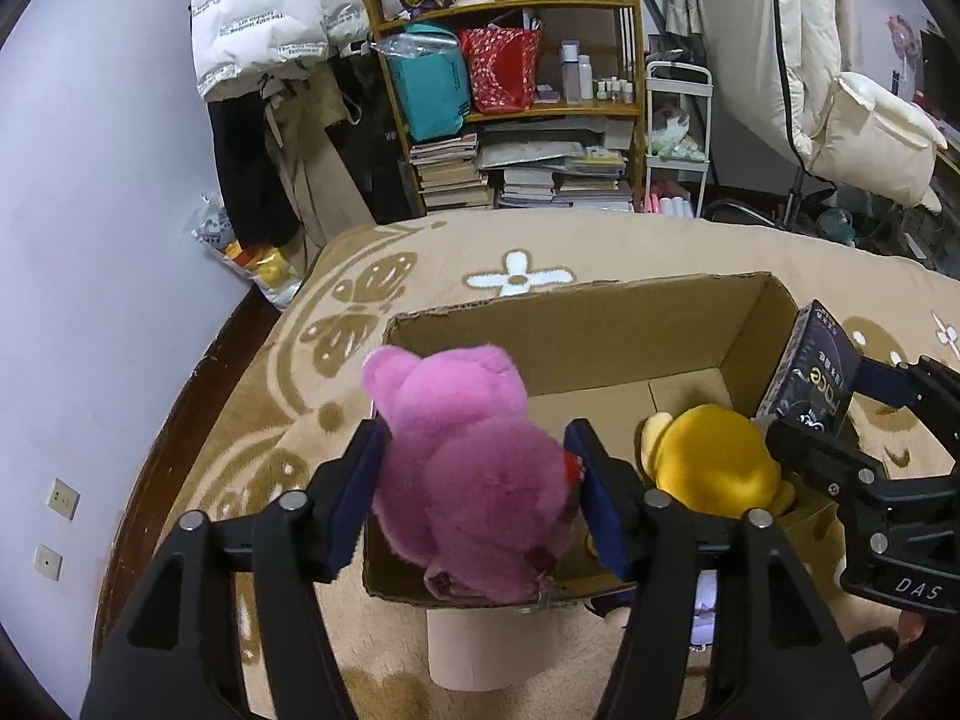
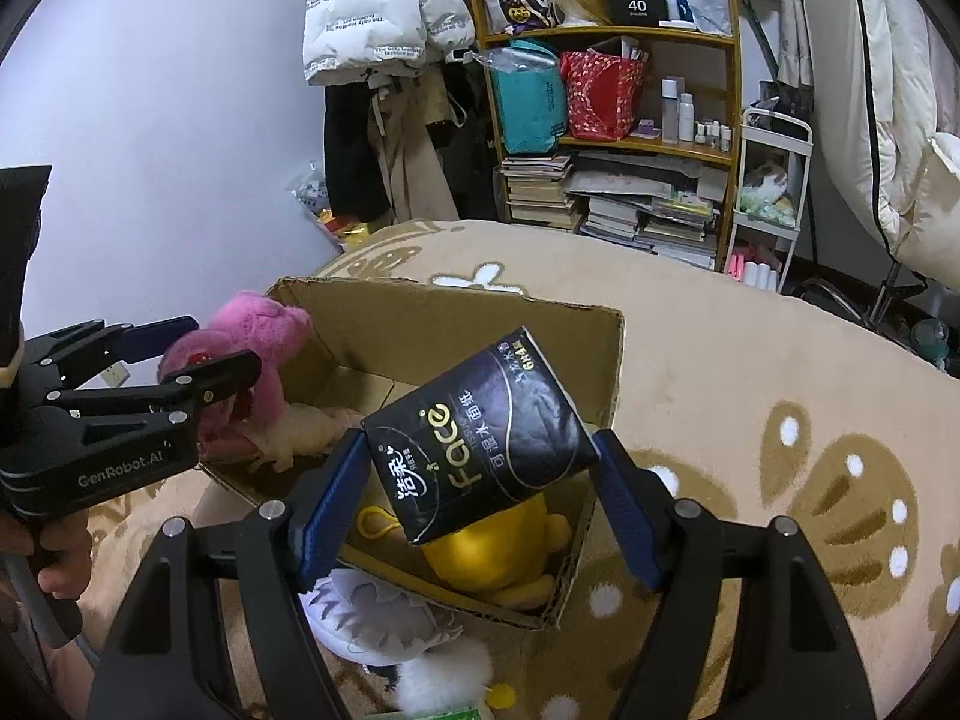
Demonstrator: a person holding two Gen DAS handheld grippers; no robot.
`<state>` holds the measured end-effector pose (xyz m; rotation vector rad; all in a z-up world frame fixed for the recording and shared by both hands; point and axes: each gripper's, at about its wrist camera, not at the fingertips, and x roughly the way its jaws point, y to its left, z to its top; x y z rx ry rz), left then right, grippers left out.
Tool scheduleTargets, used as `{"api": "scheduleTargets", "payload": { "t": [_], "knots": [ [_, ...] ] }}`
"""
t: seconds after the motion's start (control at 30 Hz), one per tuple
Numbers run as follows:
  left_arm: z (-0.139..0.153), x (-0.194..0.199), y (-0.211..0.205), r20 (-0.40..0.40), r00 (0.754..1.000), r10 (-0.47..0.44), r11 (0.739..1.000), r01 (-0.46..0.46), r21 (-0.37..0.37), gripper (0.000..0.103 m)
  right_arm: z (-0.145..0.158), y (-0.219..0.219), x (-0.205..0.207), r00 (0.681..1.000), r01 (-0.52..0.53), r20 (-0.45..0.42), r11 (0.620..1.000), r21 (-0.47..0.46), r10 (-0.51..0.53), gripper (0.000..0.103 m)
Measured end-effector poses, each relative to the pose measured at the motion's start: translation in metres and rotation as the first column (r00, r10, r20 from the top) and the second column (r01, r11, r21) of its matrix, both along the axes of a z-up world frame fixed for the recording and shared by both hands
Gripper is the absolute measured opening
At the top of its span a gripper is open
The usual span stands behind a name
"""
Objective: Organize soft objects
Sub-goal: 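Drop the pink bear into the box with the left tool while the right tool drops the black pack in, then move the left tool to the pink-and-white roll cushion while the right tool approaches the green tissue pack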
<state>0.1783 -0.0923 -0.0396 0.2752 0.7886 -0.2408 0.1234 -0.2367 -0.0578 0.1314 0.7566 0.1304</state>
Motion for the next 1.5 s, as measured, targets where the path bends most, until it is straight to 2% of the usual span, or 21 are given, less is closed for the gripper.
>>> {"api": "scheduleTargets", "payload": {
  "t": [0.2,0.27,0.33,0.57,0.63,1.0,1.23,1.5],
  "knots": [
    [0.007,-0.006,0.001,0.025,1.000,0.000,1.000,0.000,0.005,0.084,0.001,-0.001,0.001,1.000,-0.002,-0.004,1.000,0.016,0.002,0.079],
    [0.011,-0.009,0.003,0.030,1.000,0.001,1.000,-0.001,-0.005,0.087,0.003,0.000,0.000,1.000,-0.002,-0.001,1.000,0.015,0.002,0.082],
    [0.014,-0.011,0.006,0.032,0.999,0.008,1.000,-0.007,-0.013,0.091,0.007,-0.001,-0.004,1.000,-0.001,0.010,1.000,0.020,0.001,0.093],
    [0.025,-0.018,0.019,0.037,0.998,0.044,0.999,-0.042,-0.032,0.093,0.021,0.001,-0.020,0.999,-0.002,0.034,1.000,-0.002,0.002,0.099],
    [0.028,-0.022,0.025,0.034,0.998,0.058,0.997,-0.057,-0.046,0.098,0.025,0.000,-0.024,0.999,0.004,0.038,1.000,-0.008,-0.004,0.099],
    [0.035,-0.057,0.061,-0.005,0.991,0.132,0.989,-0.133,-0.059,0.099,0.034,0.001,-0.059,0.999,0.007,0.036,1.000,0.016,-0.008,0.101],
    [0.027,-0.075,0.078,-0.050,0.984,0.174,0.984,-0.176,-0.038,0.099,0.030,0.010,-0.084,1.000,-0.010,0.021,1.000,0.003,0.010,0.103],
    [0.015,-0.094,0.081,-0.101,0.979,0.175,0.983,-0.179,-0.029,0.099,0.023,0.014,-0.095,1.000,-0.011,-0.004,1.000,-0.001,0.011,0.103]
  ]
}}
